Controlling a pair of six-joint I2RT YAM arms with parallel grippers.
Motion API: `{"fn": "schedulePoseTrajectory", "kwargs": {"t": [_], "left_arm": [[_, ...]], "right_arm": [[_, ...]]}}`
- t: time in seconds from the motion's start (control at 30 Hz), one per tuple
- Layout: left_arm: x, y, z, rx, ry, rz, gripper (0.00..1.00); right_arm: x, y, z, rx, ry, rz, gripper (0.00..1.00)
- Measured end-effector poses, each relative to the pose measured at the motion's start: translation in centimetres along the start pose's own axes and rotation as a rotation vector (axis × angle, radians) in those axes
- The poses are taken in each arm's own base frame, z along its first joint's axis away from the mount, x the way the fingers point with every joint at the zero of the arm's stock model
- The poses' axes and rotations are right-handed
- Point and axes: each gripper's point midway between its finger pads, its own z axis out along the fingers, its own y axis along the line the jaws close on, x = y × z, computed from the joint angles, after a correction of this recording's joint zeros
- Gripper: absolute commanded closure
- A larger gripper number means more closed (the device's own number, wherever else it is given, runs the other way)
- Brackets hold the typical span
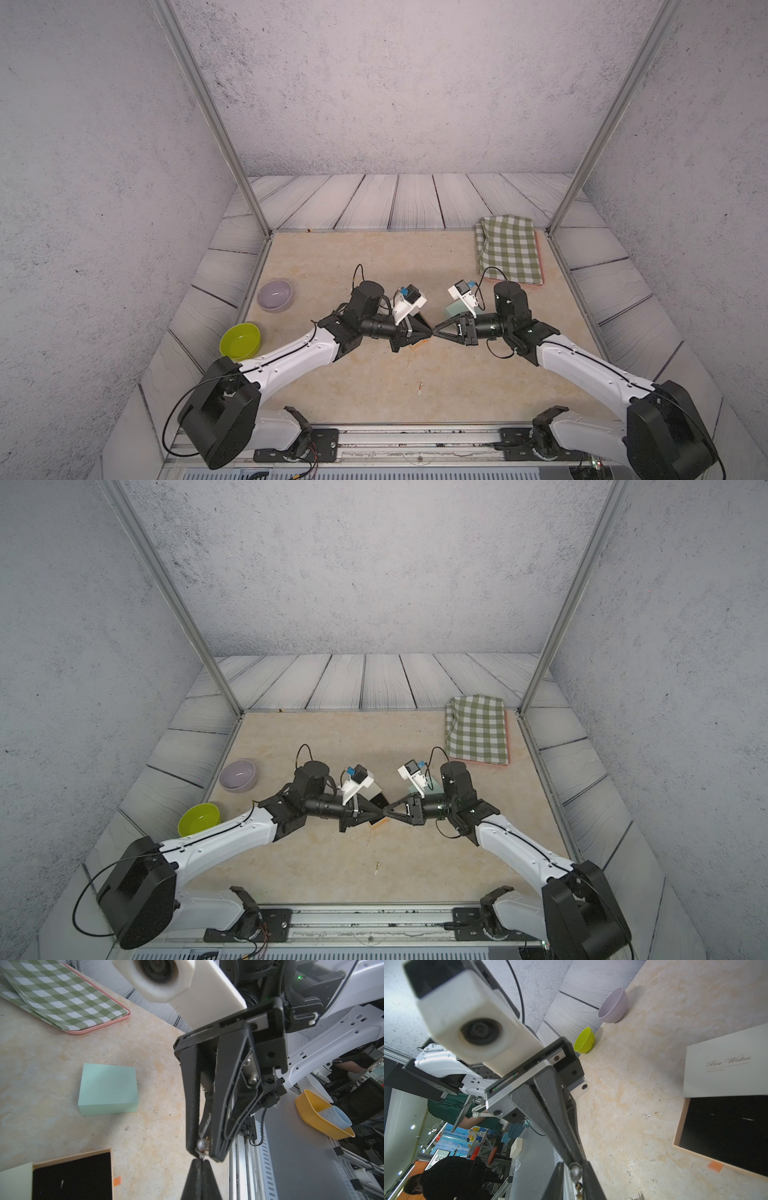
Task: Place the earrings into the drawer-style jewelry box
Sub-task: Pick up the earring from the center of the board, then insert the earring into the inner lining.
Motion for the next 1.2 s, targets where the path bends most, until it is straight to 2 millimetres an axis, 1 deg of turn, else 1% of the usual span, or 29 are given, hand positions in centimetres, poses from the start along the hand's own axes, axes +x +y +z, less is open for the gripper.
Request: {"fn": "schedulePoseTrajectory", "kwargs": {"t": [0.2,0.3,0.33,0.47,0.53,0.6,0.7,0.83,0.87,1.07,1.13,1.2], "left_arm": [[0.0,0.1,0.0,-0.003,0.001,-0.004,0.99],[0.2,0.3,0.0,-0.014,0.005,-0.012,0.73],[0.3,0.4,0.0,-0.021,0.008,-0.014,0.67],[0.7,1.4,-0.2,-0.081,0.02,-0.033,0.44],[0.7,2.3,-0.7,-0.14,0.017,-0.05,0.38],[0.6,3.3,-1.7,-0.204,0.009,-0.074,0.36],[0.6,5.4,-3.4,-0.313,-0.005,-0.124,0.36],[1.7,8.2,-5.4,-0.46,0.016,-0.223,0.36],[2.0,8.8,-5.8,-0.49,0.02,-0.245,0.36],[3.3,12.9,-9.3,-0.662,0.022,-0.435,0.38],[3.5,14.4,-10.1,-0.693,0.026,-0.512,0.39],[3.6,15.5,-10.5,-0.702,0.037,-0.571,0.4]], "right_arm": [[0.0,-0.2,0.0,0.009,-0.002,0.017,0.88],[0.1,-0.5,0.0,0.025,-0.001,0.042,0.9],[0.3,-0.7,-0.1,0.037,0.001,0.057,0.91],[0.7,-2.0,-0.3,0.128,0.01,0.125,0.91],[0.4,-2.8,-0.6,0.203,0.009,0.149,0.91],[-0.2,-3.5,-1.0,0.279,0.009,0.161,0.91],[-1.0,-5.3,-1.3,0.409,0.032,0.181,0.91],[-1.4,-8.2,-1.2,0.593,0.107,0.21,0.91],[-1.3,-8.7,-1.0,0.623,0.127,0.209,0.91],[-0.3,-11.0,1.4,0.739,0.27,0.181,0.91],[-0.5,-11.9,2.4,0.784,0.306,0.165,0.92],[-0.8,-12.9,3.2,0.825,0.329,0.147,0.92]]}}
